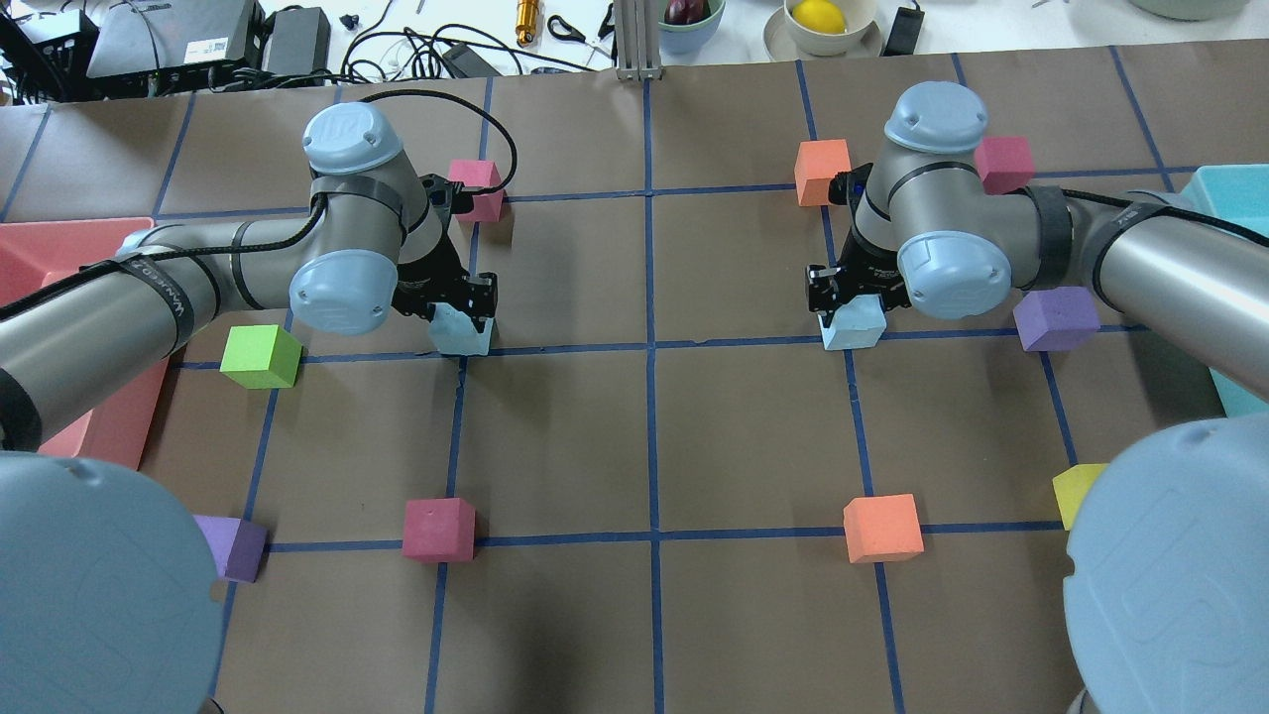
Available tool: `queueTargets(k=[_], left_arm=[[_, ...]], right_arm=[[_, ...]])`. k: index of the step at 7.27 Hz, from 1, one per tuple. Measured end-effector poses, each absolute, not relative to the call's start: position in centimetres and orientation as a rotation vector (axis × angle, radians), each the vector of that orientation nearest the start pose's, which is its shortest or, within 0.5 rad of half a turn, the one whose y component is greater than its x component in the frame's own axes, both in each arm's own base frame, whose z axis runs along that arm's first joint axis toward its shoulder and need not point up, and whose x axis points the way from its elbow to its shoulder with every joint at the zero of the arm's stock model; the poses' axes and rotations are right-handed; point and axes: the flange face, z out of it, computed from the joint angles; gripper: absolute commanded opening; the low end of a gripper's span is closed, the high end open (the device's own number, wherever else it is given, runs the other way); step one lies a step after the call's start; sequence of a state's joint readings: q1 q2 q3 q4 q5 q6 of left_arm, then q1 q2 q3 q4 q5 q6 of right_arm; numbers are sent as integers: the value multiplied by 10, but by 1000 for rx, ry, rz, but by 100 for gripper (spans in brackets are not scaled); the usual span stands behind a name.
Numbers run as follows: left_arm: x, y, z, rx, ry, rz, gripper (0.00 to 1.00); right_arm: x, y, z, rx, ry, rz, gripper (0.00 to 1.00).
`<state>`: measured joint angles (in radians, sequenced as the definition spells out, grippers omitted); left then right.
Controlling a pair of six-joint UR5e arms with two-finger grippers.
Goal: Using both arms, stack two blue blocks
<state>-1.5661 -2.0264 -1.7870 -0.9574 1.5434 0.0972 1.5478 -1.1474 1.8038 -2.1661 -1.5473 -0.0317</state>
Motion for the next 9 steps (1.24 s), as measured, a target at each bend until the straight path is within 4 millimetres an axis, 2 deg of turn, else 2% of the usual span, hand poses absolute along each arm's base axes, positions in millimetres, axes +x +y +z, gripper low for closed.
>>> queueTargets(k=[2, 3, 4, 5, 7, 8, 9], left_arm=[[-132, -589, 198, 152, 3166, 79, 9], [-132, -590, 201, 153, 3165, 72, 9], [-131, -591, 202, 152, 3164, 67, 9], [-131, -591, 204, 153, 3164, 61, 9], [-130, -597, 214, 151, 3163, 31, 9], [-130, -603, 221, 151, 3162, 14, 9], [-130, -609, 228, 150, 3160, 3, 10]], right_arm=[[147, -595, 250, 85, 3091, 54, 0], [172, -603, 267, 129, 3077, 39, 0], [207, -611, 273, 156, 3069, 26, 0], [246, -618, 273, 164, 3065, 16, 0], [304, -625, 263, 167, 3061, 2, 0], [324, -623, 255, 140, 3064, 8, 0], [335, -621, 246, 110, 3068, 21, 0]])
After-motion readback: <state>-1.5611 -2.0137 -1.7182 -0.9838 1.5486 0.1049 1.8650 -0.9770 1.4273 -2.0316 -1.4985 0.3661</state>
